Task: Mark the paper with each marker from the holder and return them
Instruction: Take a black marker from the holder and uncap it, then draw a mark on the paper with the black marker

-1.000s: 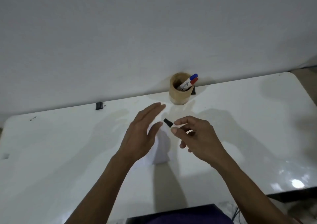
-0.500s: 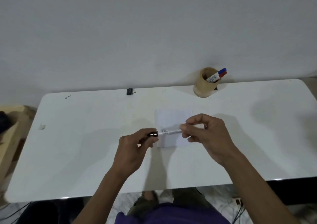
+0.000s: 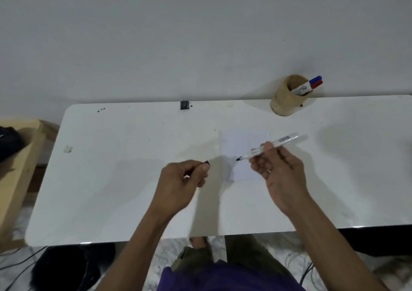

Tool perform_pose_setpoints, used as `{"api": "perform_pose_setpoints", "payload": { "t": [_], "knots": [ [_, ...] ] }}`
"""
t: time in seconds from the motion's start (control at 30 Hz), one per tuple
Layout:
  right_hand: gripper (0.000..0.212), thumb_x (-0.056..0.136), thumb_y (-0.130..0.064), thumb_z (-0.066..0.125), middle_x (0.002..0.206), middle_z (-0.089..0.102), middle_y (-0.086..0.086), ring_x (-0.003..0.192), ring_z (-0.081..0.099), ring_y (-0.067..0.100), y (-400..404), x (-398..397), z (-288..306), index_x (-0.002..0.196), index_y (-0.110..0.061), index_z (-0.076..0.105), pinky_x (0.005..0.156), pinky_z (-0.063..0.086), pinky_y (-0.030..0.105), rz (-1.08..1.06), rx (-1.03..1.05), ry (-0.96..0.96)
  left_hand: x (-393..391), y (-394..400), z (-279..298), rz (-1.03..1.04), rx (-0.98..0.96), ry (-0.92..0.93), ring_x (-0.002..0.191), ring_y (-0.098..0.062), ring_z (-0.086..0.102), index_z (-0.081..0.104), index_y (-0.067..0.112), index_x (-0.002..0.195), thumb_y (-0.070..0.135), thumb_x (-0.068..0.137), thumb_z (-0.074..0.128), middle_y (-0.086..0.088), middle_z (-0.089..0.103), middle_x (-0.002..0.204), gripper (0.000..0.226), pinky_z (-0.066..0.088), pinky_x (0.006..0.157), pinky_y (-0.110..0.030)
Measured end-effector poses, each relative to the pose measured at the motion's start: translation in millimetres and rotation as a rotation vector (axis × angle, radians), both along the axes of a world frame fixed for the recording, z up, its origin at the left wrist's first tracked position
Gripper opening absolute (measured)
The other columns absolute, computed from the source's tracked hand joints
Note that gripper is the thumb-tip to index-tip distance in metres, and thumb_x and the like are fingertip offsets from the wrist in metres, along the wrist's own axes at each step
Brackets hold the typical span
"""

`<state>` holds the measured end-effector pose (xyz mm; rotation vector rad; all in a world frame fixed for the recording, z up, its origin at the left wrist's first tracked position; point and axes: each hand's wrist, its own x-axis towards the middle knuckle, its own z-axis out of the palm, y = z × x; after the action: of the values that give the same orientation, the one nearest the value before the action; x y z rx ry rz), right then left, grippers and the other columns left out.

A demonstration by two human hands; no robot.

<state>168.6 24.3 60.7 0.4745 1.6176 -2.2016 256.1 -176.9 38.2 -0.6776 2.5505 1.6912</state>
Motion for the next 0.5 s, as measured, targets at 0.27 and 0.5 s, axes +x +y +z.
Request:
{"api": "perform_pose_setpoints", "payload": {
  "t": [0.27,0.5],
  "knots": [
    [0.017,0.101,-0.019,0.062,0.089,0.072,0.014,0.073,0.072,0.020,-4.5,-47.1,-18.8,0.092,-0.005,0.068,0.069,0.059,0.031,0.101,0.123,0.000,-85.5,-36.1,-30.0,0.085,-0.313,-0.078,0.057,-0.022,0.050,0.070,0.000,0.076,0.019,0.088,0.070,-0.022,0.067,0.067,0.022,0.054,0.066,-0.039],
    [0.016,0.100,-0.018,0.064,0.072,0.072,0.003,0.067,0.071,0.018,-18.7,-73.7,-33.8,0.089,-0.006,0.067,0.065,0.058,0.030,0.105,0.136,-0.040,-140.7,-44.2,-51.8,0.028,-0.509,-0.232,0.081,-0.034,0.068,0.072,0.004,0.093,0.015,0.089,0.063,-0.014,0.075,0.084,0.015,0.057,0.074,-0.038]
  ]
}}
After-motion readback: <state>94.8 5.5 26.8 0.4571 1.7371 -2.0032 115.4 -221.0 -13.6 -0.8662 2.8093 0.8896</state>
